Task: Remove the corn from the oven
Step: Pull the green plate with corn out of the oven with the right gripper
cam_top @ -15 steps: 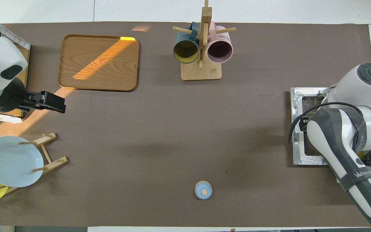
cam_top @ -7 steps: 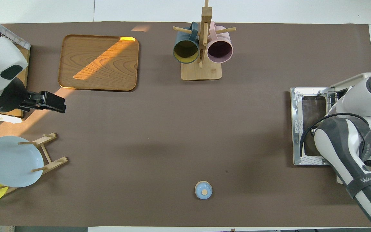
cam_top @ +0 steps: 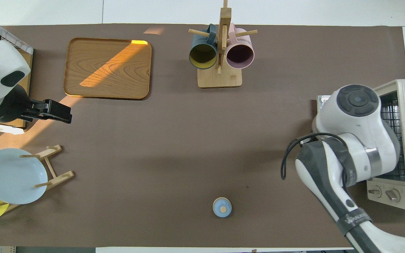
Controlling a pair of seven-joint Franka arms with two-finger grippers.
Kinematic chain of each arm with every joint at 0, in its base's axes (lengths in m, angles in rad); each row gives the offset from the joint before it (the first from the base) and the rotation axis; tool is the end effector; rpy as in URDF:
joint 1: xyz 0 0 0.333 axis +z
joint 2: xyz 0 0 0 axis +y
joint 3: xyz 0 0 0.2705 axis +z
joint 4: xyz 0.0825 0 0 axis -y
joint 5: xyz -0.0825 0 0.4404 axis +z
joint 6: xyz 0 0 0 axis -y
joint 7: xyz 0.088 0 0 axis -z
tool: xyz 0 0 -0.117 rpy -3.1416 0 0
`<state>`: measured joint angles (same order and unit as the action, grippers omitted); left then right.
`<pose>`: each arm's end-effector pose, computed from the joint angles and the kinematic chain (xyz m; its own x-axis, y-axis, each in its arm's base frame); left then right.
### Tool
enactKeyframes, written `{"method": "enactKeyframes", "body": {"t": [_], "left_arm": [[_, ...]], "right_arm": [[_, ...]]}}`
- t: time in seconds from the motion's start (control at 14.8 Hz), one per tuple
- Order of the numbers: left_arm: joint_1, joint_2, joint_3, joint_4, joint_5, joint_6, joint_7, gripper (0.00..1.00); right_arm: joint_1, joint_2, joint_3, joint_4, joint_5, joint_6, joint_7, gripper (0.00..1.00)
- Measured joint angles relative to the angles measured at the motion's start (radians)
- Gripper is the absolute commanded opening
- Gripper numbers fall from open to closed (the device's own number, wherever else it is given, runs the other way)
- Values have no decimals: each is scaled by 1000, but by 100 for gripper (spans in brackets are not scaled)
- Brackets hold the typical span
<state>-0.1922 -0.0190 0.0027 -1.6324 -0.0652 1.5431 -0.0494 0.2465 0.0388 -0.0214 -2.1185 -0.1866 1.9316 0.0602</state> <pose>0.5882 -0.1207 0.5460 0.9873 -0.1410 -0.0733 -0.1367 -0.9887 0.0616 0.5547 0.1121 0.2925 0.9497 0.2237 -0.2192 0.2627 -0.9500 0.1688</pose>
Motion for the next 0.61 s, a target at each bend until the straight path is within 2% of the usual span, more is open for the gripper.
{"method": "enactKeyframes", "body": {"t": [0.2,0.34,0.47,0.61], "left_arm": [[0,0,0,0,0,0,0,100],[0,0,0,0,0,0,0,100],[0,0,0,0,0,0,0,100],[0,0,0,0,0,0,0,100]], "right_arm": [[147,65,3,152,4,-132,152,0],[241,160,4,305,24,-214,287,0],[331,290,5,443,48,-232,433,0],[399,402,7,514,80,-172,542,0]]}}
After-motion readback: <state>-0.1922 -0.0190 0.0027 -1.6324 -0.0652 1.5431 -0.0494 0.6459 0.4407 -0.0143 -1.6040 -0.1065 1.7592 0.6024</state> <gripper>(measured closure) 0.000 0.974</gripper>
